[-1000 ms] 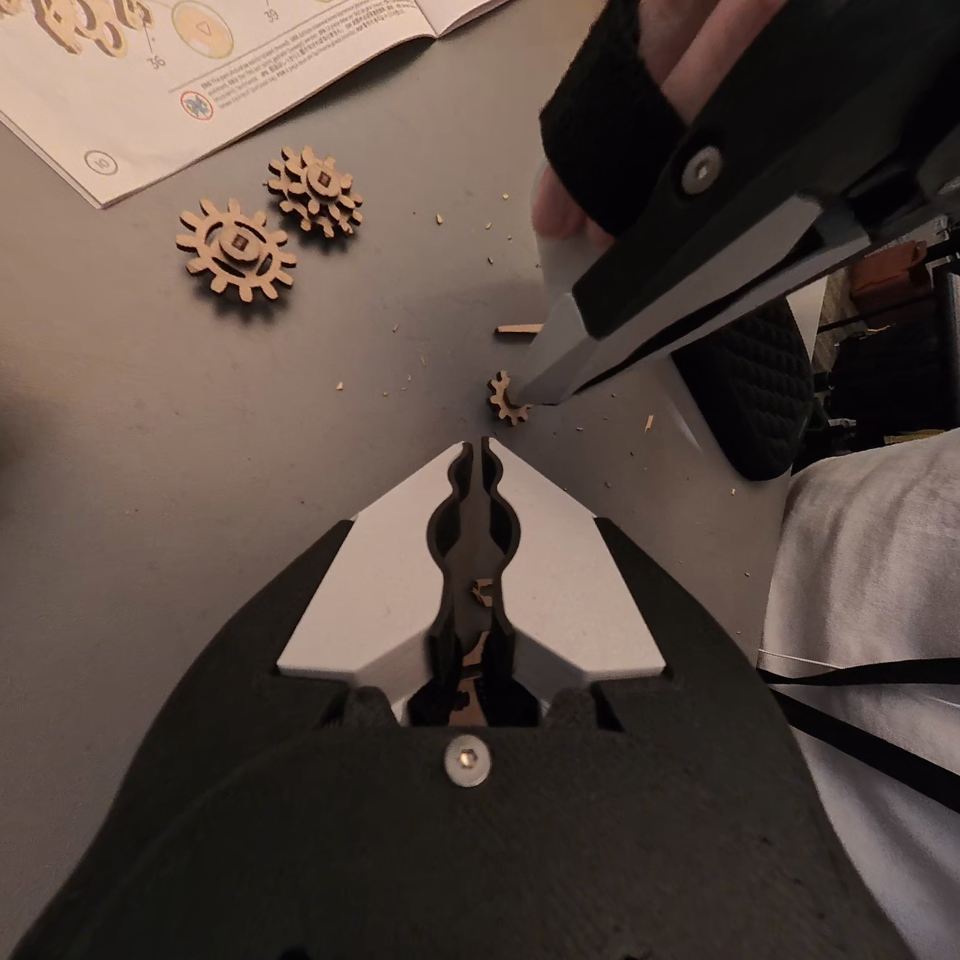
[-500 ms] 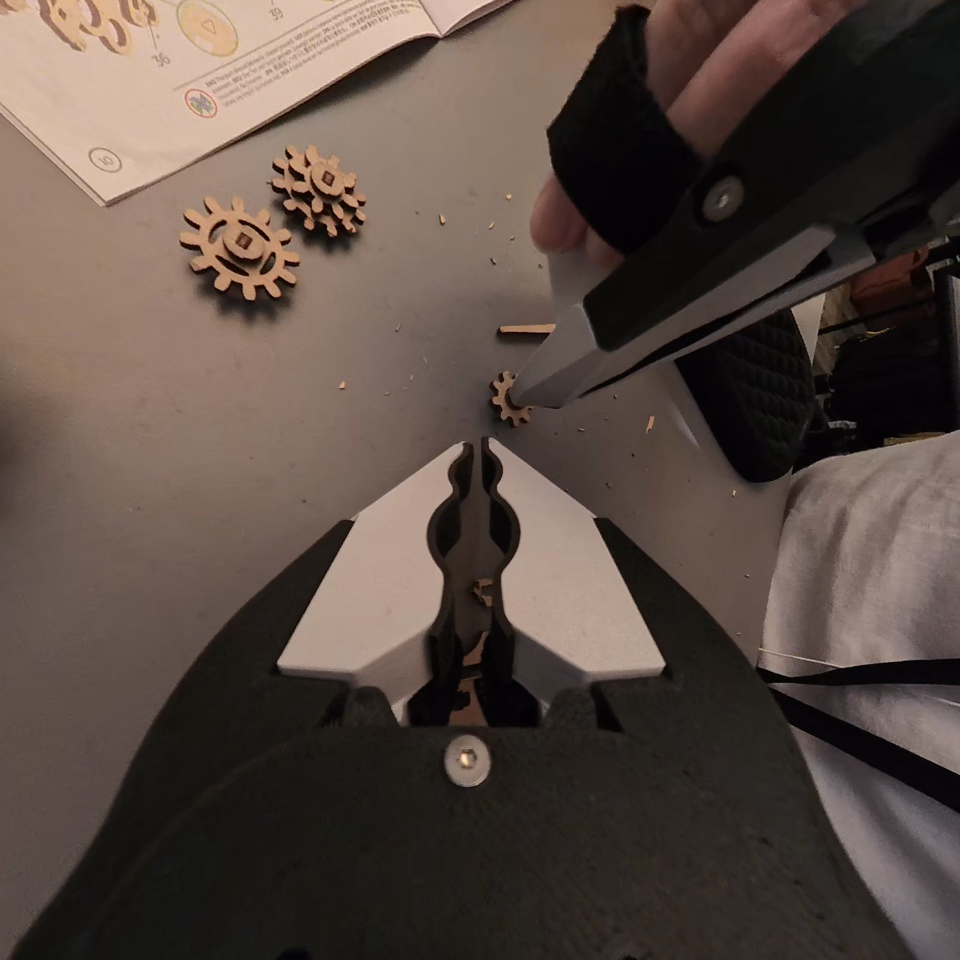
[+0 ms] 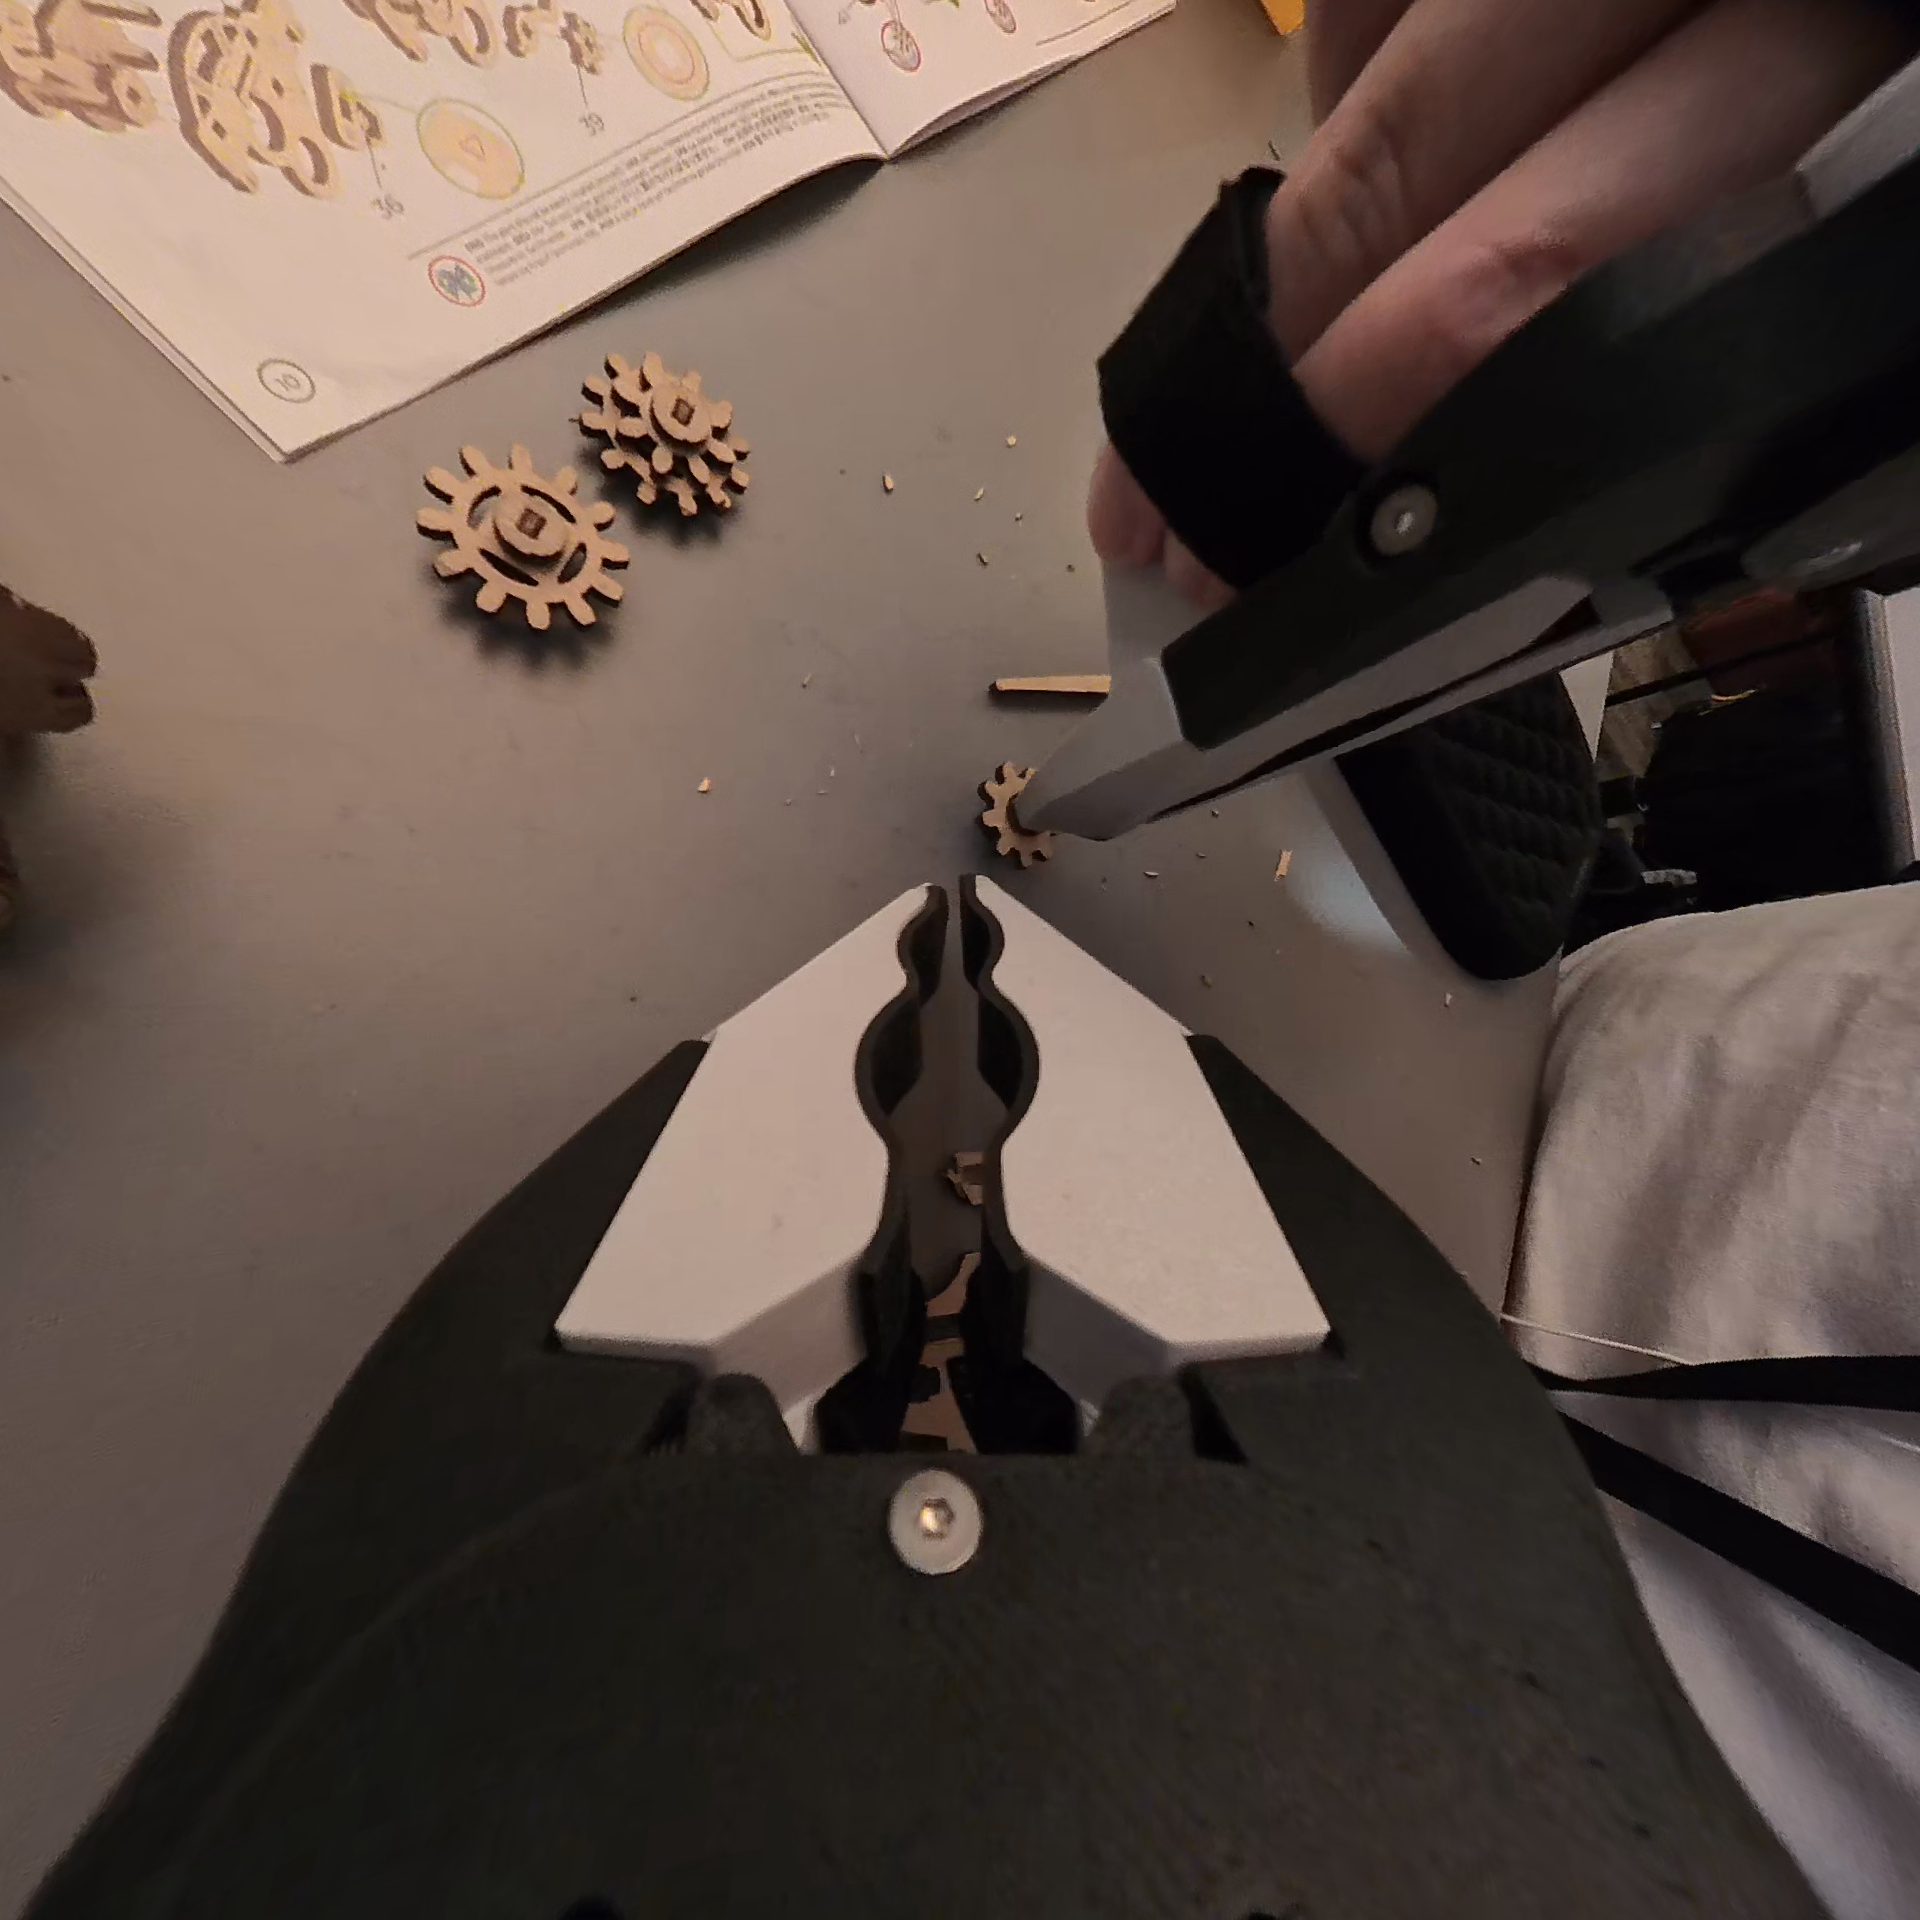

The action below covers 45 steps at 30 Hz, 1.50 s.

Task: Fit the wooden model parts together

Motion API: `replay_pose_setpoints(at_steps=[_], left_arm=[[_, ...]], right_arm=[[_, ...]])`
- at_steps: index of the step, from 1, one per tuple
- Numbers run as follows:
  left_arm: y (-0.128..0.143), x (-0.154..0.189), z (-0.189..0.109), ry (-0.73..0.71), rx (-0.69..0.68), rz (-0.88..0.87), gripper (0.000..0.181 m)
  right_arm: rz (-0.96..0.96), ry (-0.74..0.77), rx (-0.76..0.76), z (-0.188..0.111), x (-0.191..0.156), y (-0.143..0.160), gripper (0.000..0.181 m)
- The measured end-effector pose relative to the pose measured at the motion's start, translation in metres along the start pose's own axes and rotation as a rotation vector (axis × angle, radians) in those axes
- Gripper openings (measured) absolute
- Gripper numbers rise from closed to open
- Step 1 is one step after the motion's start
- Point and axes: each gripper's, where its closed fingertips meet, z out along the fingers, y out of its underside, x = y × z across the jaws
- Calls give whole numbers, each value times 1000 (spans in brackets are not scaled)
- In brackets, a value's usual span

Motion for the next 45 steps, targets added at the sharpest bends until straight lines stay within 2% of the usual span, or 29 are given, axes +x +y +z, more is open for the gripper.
replay_pose_setpoints(at_steps=[9, 13, 16, 22, 26, 31, 34, 35, 37, 40, 42, 45], left_arm=[[-2, 2, -1, 3, 6, 6, 1], [-1, 3, -1, 1, 6, 9, 1], [-1, 3, 0, 8, 4, 4, 1], [-3, 3, -1, 5, 12, 8, 1], [-4, 2, -4, 1, 20, 7, 1], [-4, 0, -6, -8, 28, 9, 1], [-4, -1, -5, -5, 31, 1, 2], [-4, -2, -5, -7, 34, 2, 2], [-4, -2, -5, -9, 33, 1, 3], [-4, -3, -4, -9, 33, -2, 3], [-4, -4, -4, -15, 33, 5, 3], [-5, -5, -4, -19, 34, 8, 3]], right_arm=[[-28, 2, -75, 1, 0, 0, 0], [30, -23, 5, 0, 0, 0, 0], [-10, -8, 12, 0, 0, 1, 0], [71, -23, 85, 0, 0, 1, 0], [32, -6, 39, 0, 1, 0, 0], [58, 8, 83, 0, 1, 1, 0], [84, 67, 94, -1, 5, 2, 2], [108, 104, 101, -4, 8, 3, 10], [187, 219, 171, -20, 21, 3, 14], [378, 263, 385, -41, 24, -3, 18], [495, 219, 440, -35, 15, 0, 22], [592, 270, 469, -25, 12, 9, 21]])
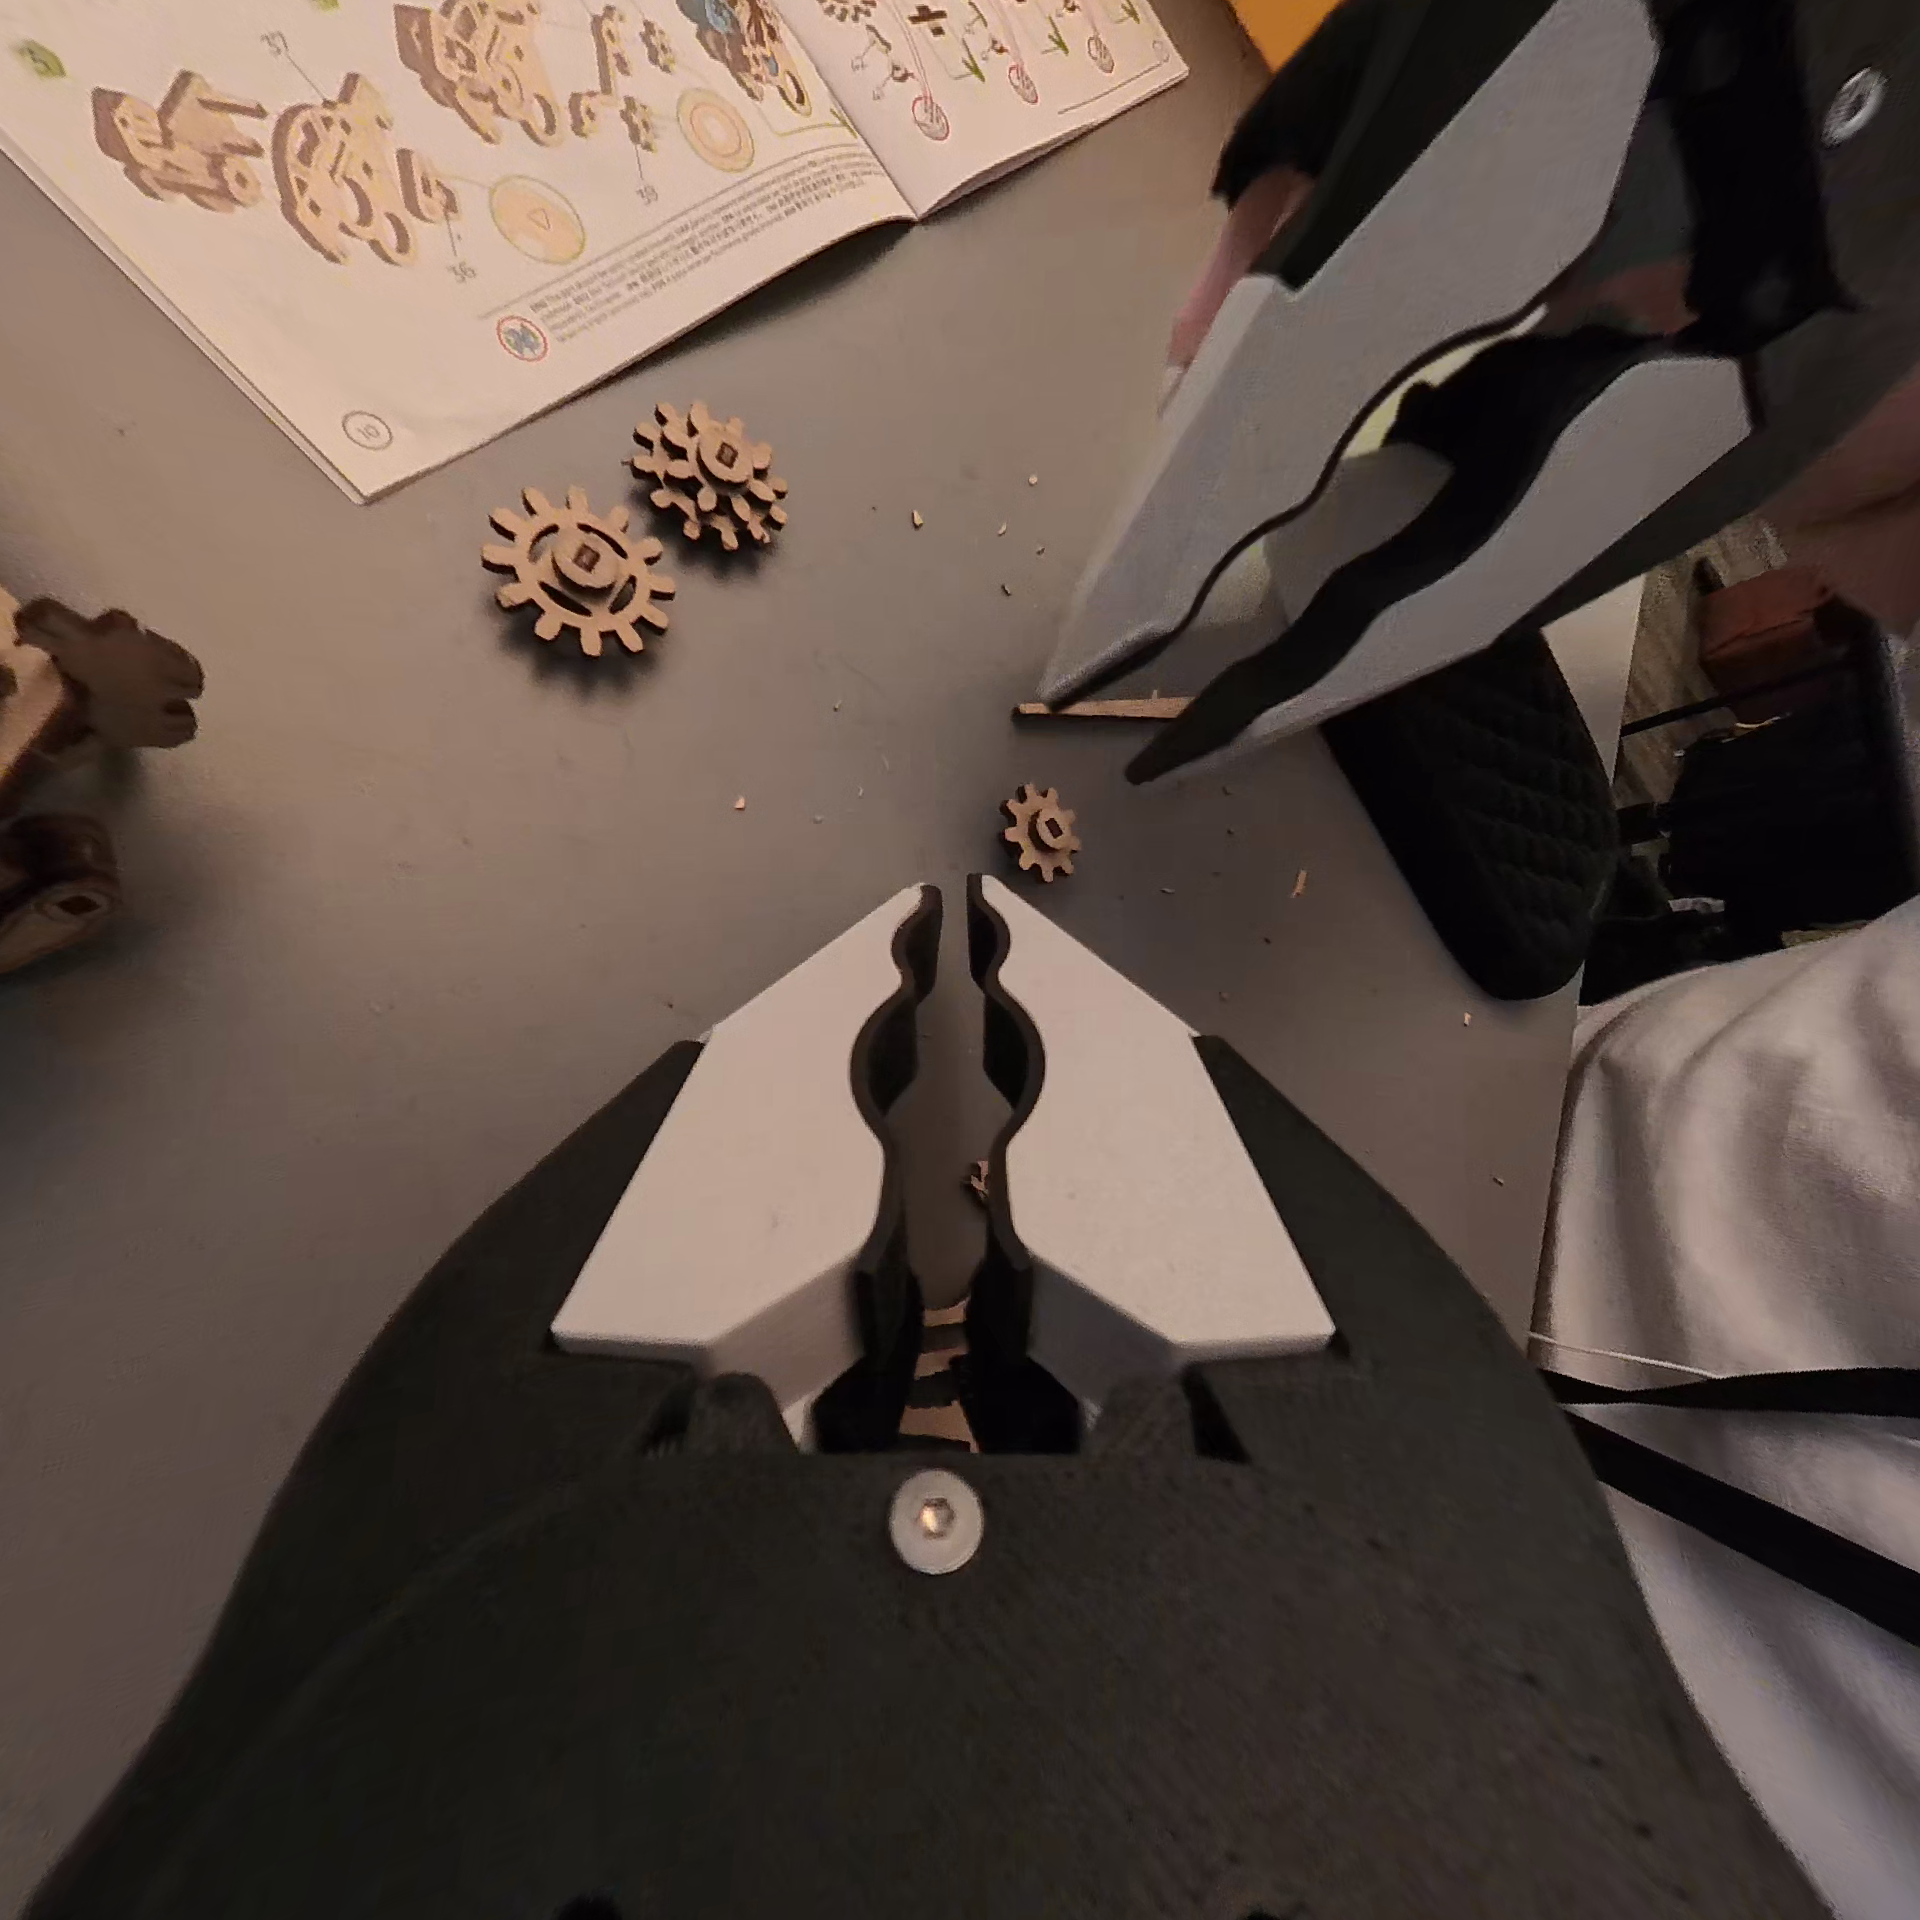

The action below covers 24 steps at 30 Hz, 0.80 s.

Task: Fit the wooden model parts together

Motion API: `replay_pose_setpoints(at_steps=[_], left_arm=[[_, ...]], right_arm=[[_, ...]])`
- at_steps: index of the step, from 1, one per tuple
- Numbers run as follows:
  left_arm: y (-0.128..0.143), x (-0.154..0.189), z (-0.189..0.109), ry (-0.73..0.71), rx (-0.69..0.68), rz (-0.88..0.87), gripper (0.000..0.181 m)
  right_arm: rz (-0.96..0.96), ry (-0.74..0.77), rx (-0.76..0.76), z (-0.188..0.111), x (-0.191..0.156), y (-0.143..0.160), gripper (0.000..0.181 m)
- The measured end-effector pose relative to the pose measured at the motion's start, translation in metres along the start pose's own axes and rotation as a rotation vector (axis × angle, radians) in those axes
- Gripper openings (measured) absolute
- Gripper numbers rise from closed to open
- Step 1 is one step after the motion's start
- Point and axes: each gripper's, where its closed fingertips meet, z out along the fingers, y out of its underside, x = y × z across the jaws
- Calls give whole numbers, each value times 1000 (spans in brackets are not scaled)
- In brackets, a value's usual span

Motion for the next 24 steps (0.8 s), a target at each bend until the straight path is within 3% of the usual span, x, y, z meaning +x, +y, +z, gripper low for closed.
replay_pose_setpoints(at_steps=[4, 9, 16, 20, 24], left_arm=[[1, -2, 1, -14, -8, 6, 3], [2, -3, 2, -23, -16, 15, 3], [2, 0, 3, -17, -14, 31, 3], [-8, 7, -3, 31, 48, 35, 5], [-21, 28, -9, 193, 129, -28, 13]], right_arm=[[69, -1, 59, 10, -12, 3, 22], [36, 89, 2, 24, -12, 14, 30], [128, 105, 73, 20, -7, 13, 20], [141, 137, 184, 7, -8, 0, 21], [34, 247, 244, -10, -6, -14, 21]])
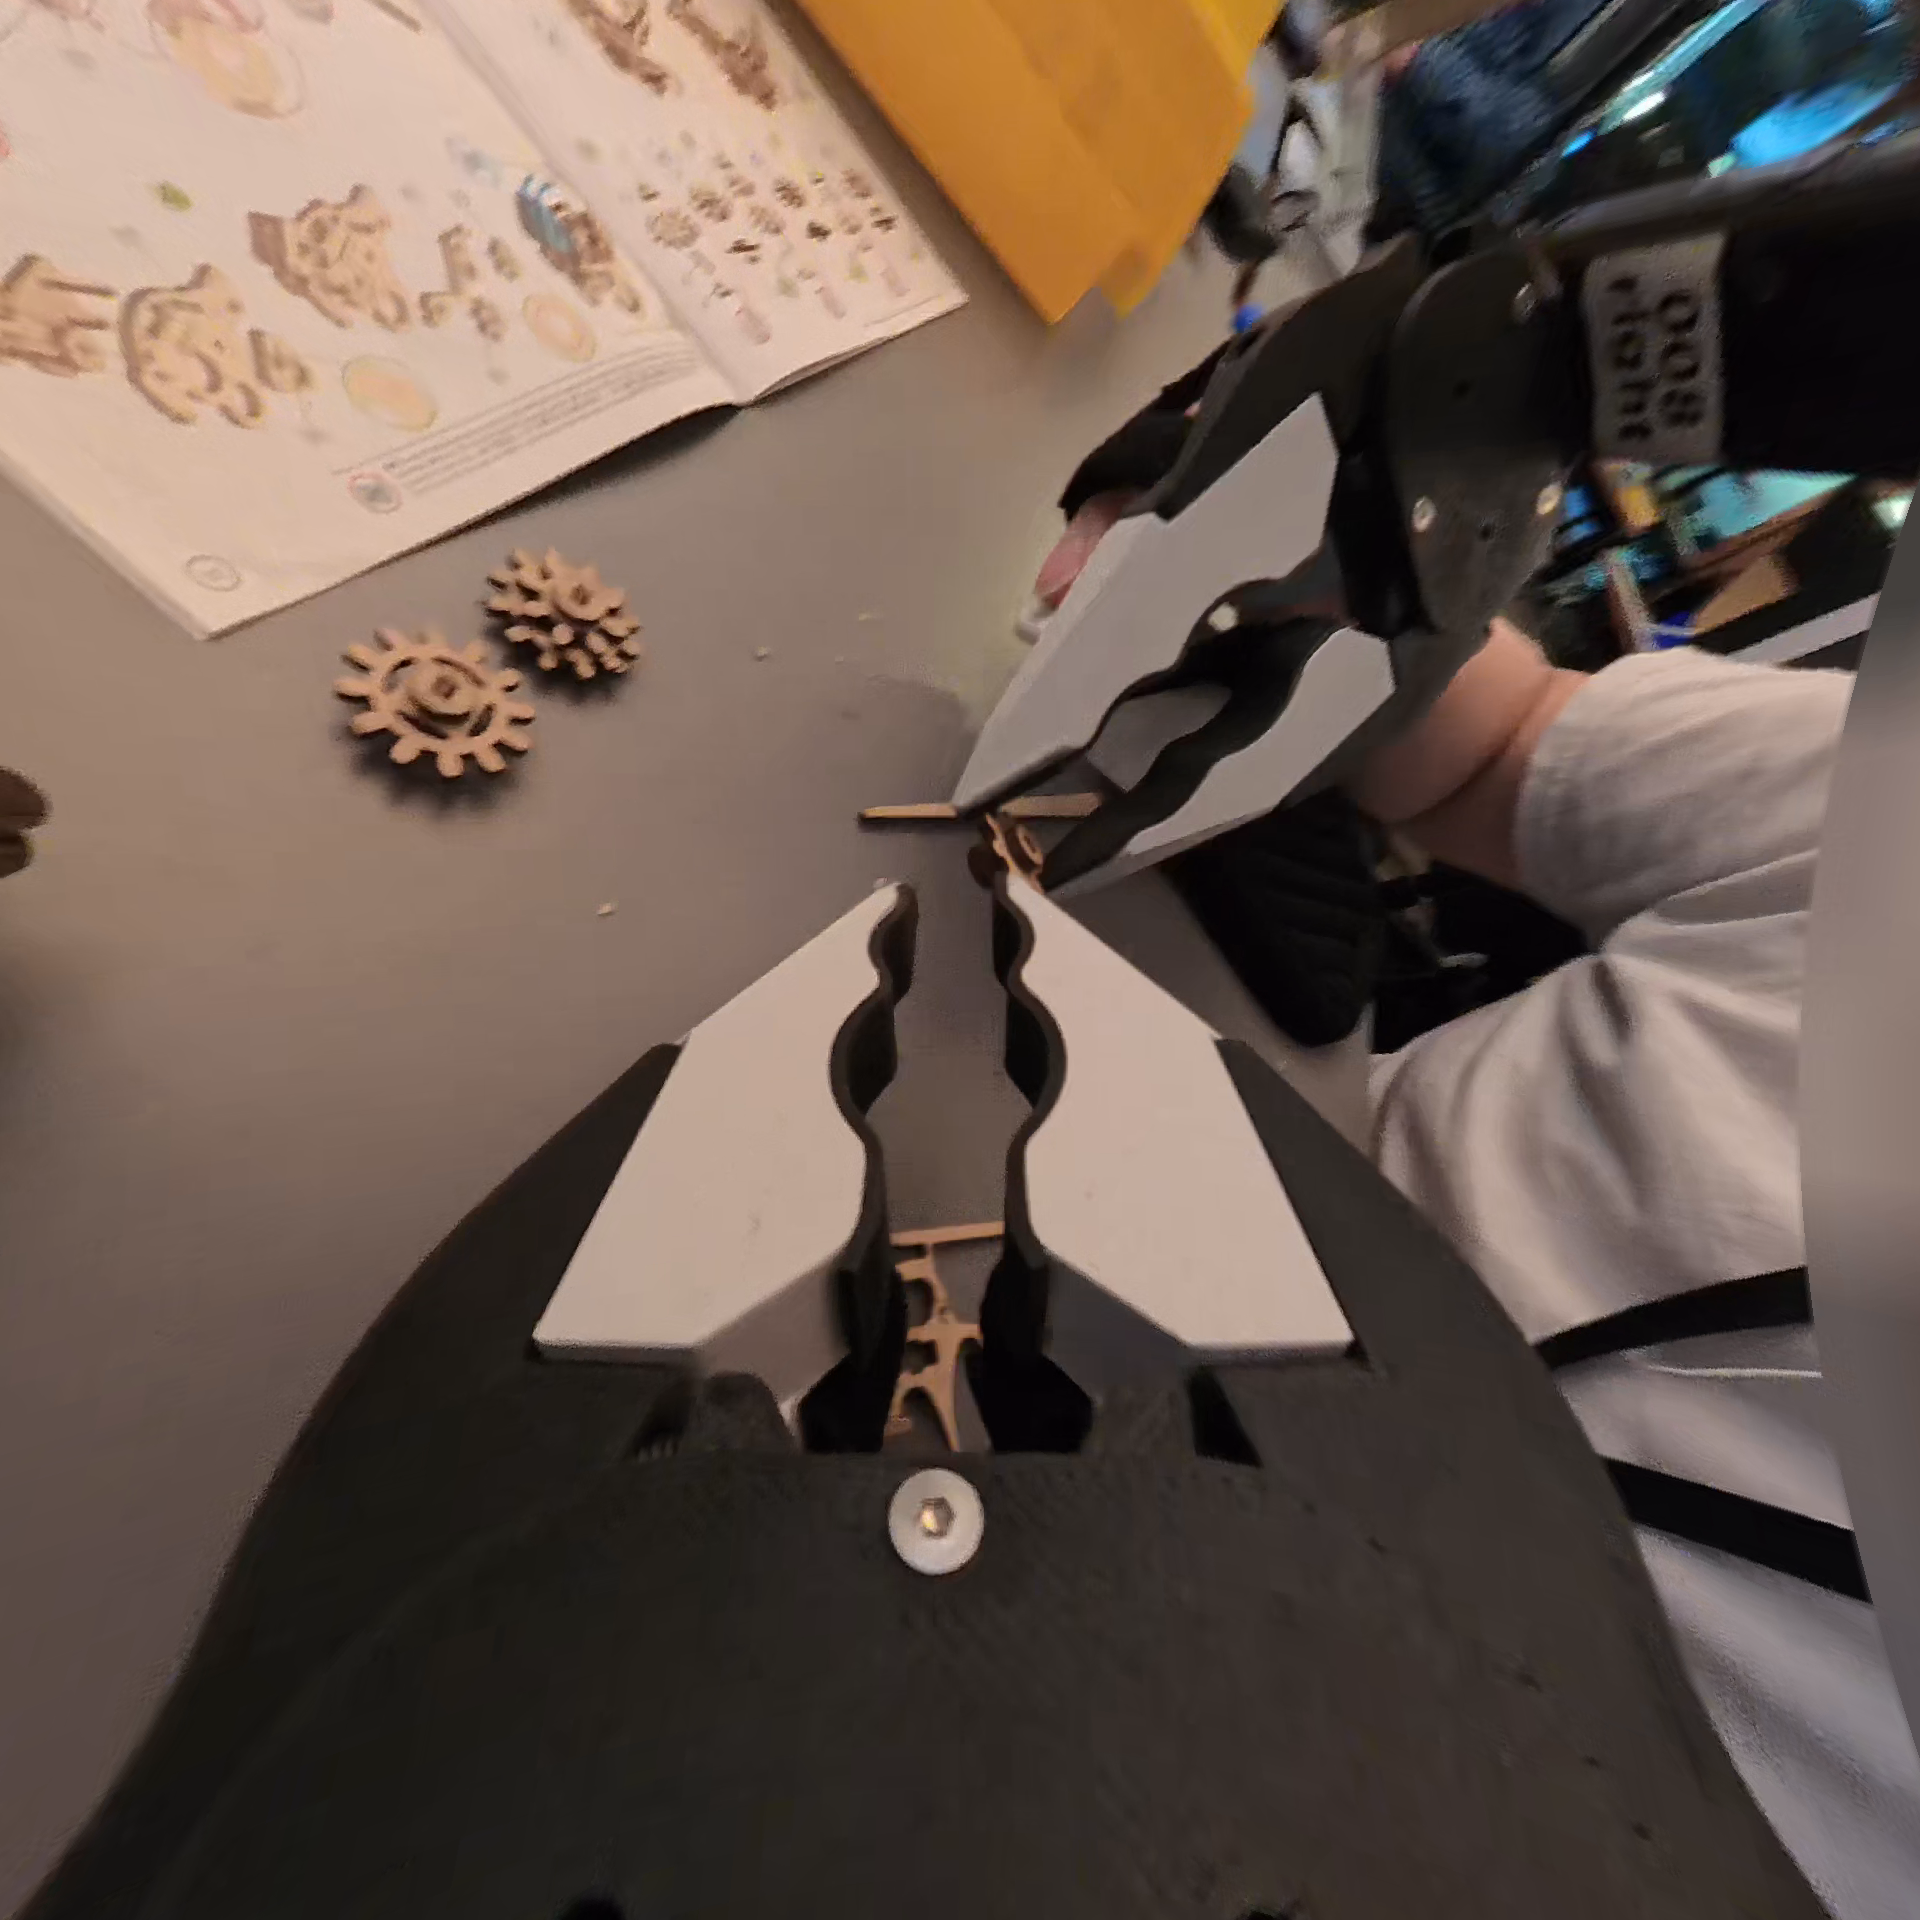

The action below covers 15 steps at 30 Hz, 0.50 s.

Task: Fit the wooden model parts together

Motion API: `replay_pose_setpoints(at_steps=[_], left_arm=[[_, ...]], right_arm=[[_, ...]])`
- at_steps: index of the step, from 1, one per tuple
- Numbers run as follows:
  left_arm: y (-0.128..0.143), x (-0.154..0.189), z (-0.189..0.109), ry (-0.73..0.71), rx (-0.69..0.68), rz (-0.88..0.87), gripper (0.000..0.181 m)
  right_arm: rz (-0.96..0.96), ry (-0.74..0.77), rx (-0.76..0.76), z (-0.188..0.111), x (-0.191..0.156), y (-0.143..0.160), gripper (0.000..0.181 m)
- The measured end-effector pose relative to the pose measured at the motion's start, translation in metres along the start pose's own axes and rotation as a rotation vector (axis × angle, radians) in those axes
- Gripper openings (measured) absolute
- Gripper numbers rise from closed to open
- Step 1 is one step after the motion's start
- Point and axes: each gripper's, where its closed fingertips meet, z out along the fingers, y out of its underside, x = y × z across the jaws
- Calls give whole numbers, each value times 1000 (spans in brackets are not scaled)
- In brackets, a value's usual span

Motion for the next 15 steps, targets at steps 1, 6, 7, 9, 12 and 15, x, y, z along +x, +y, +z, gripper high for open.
replay_pose_setpoints(at_steps=[1, 6, 7, 9, 12, 15], left_arm=[[-2, 6, 0, 34, 12, -3, 14], [-12, 26, -2, 115, 65, 47, 19], [-11, 25, -1, 101, 59, 57, 19], [-9, 21, 1, 68, 39, 76, 21], [-11, 22, 0, 54, 52, 115, 21], [-14, 32, 1, 99, 72, 139, 21]], right_arm=[[-52, 38, 3, -3, 2, -4, 21], [-302, 212, 5, -13, 8, -17, 20], [-326, 226, 18, -14, 7, -20, 20], [-370, 301, 8, -19, 15, -22, 19], [-442, 336, 32, -24, 14, -26, 20], [-502, 402, 33, -28, 18, -29, 20]])
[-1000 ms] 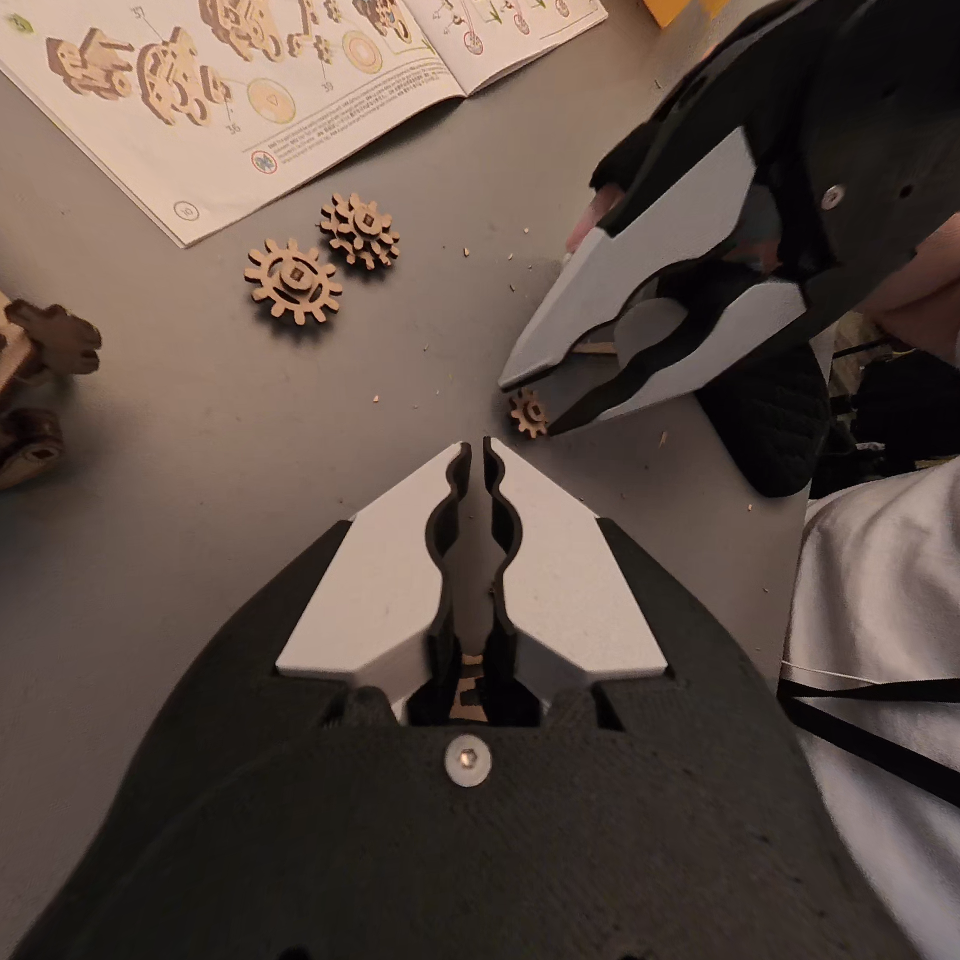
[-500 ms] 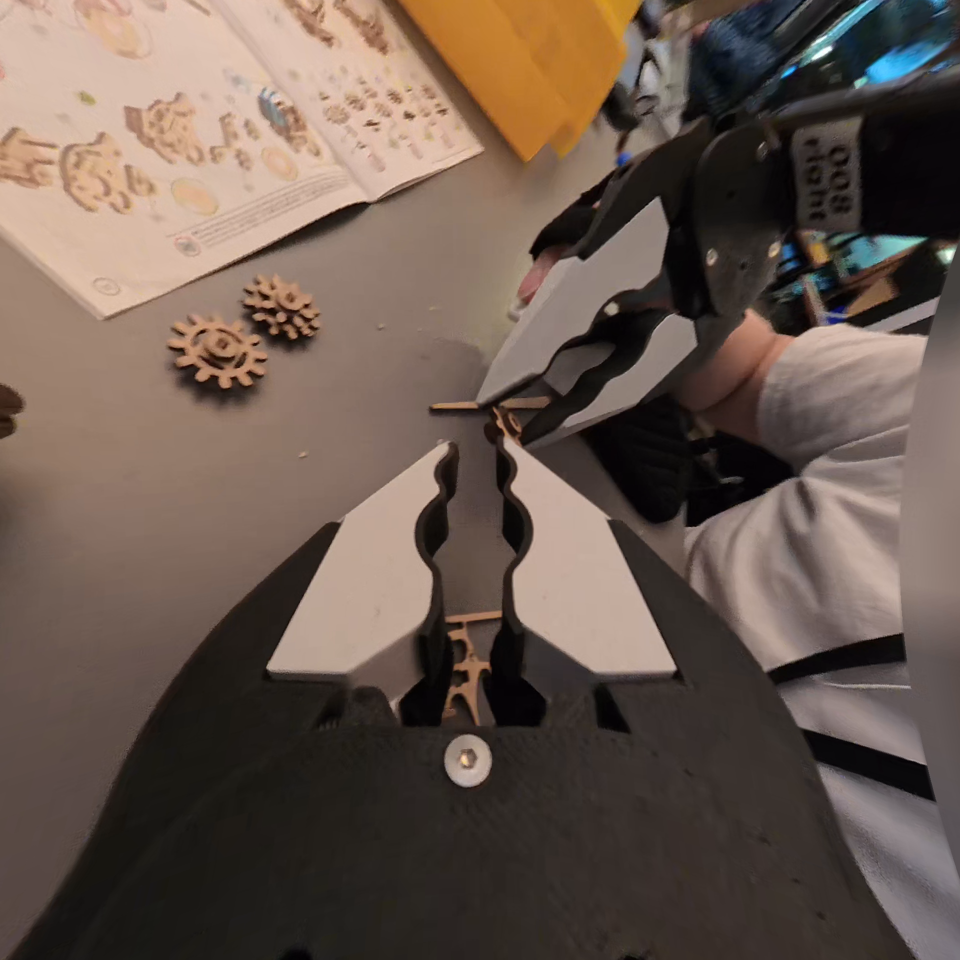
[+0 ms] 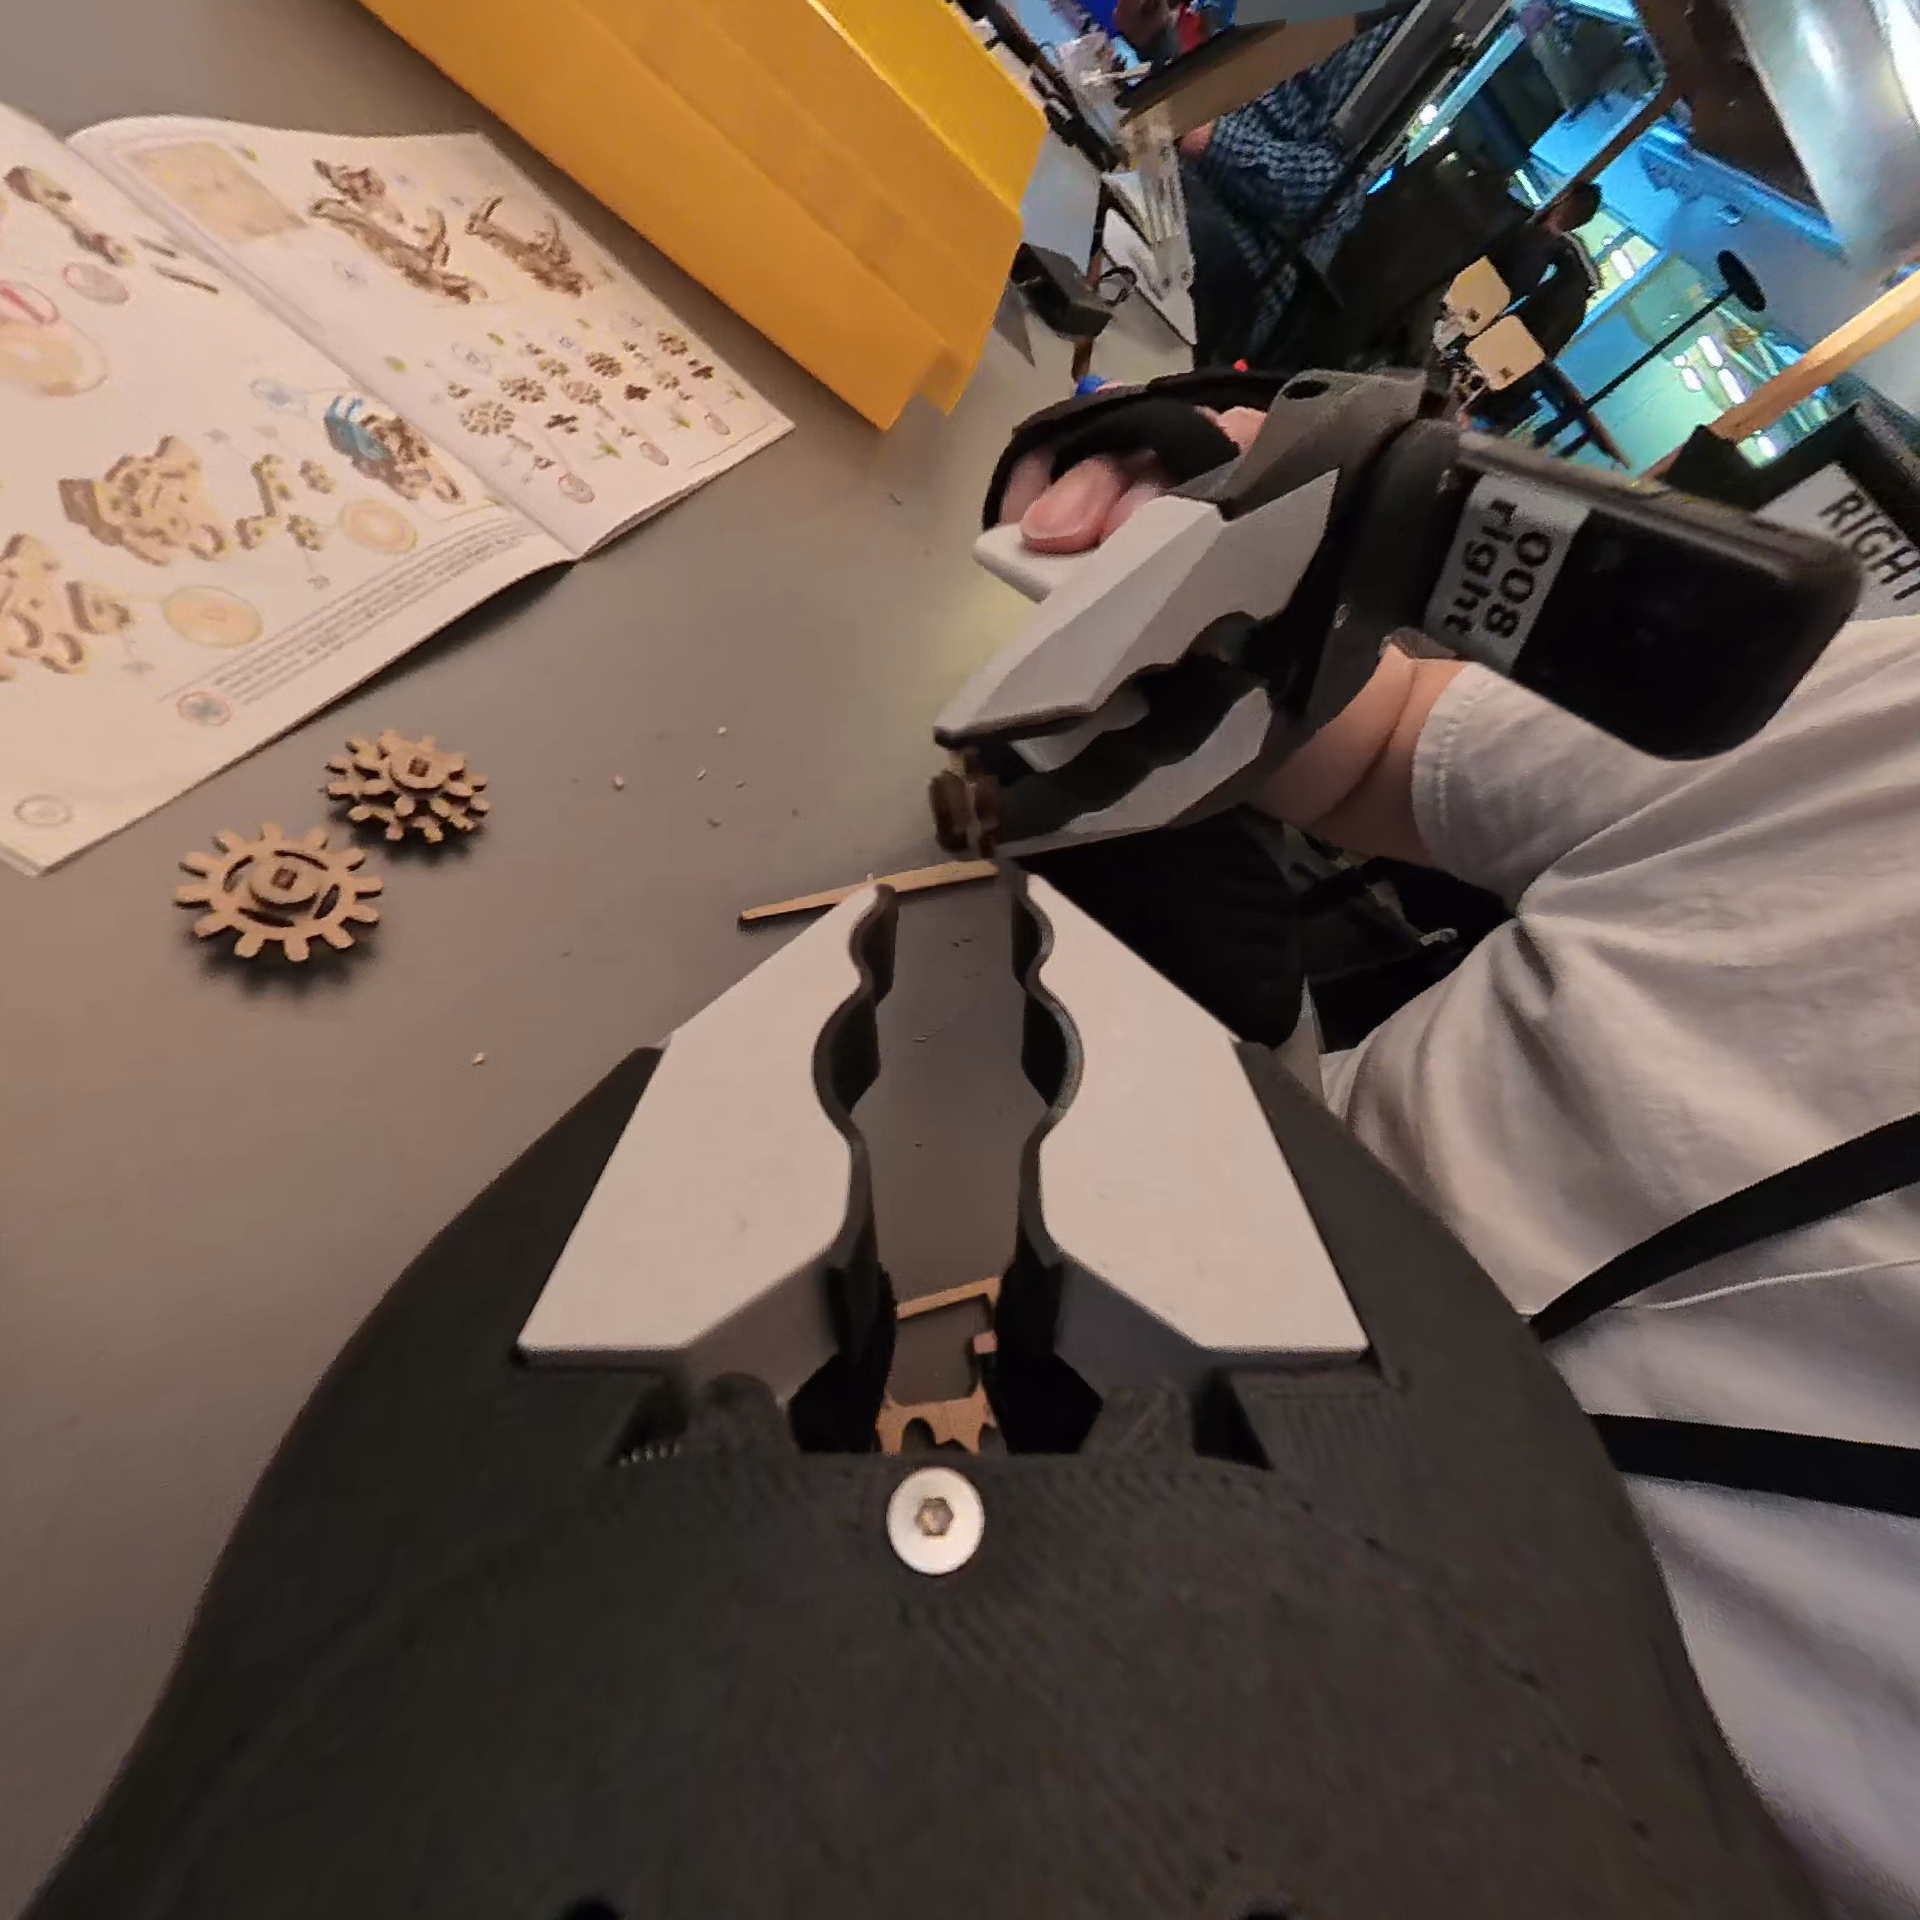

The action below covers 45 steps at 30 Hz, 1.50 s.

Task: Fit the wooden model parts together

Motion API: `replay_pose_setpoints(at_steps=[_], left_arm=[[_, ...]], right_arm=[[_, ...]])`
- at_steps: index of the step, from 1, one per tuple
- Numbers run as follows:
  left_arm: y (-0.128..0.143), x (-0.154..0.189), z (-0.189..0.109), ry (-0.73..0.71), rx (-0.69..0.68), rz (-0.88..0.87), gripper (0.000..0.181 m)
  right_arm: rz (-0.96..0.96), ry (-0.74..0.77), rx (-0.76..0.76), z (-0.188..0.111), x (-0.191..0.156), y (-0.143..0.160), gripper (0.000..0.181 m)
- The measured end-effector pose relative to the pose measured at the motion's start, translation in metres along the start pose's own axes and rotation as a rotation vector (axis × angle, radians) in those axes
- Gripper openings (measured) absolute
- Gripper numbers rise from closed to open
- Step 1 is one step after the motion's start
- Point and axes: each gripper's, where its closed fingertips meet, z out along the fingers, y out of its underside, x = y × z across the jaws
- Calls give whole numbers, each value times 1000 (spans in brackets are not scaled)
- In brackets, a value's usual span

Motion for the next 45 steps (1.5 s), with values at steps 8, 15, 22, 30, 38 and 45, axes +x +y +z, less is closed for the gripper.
replay_pose_setpoints(at_steps=[8, 15, 22, 30, 38, 45], left_arm=[[-6, 8, 0, -18, 25, 109, 1], [-16, 18, -9, -238, 23, 648, 1], [-12, 43, 0, -380, 44, 1247, 1], [-4, 45, 8, -344, 29, 1234, 1], [-9, 54, 6, -262, 80, 1090, 1], [-8, 58, 6, -222, 103, 1056, 1]], right_arm=[[-120, 90, 34, 0, 0, -9, 22], [90, 34, 166, -15, 14, -17, 37], [410, -213, 393, -38, 12, -46, 35], [342, -279, 336, -40, -1, -39, 25], [403, -331, 368, -42, -4, -42, 11], [454, -367, 386, -44, -4, -45, 11]])
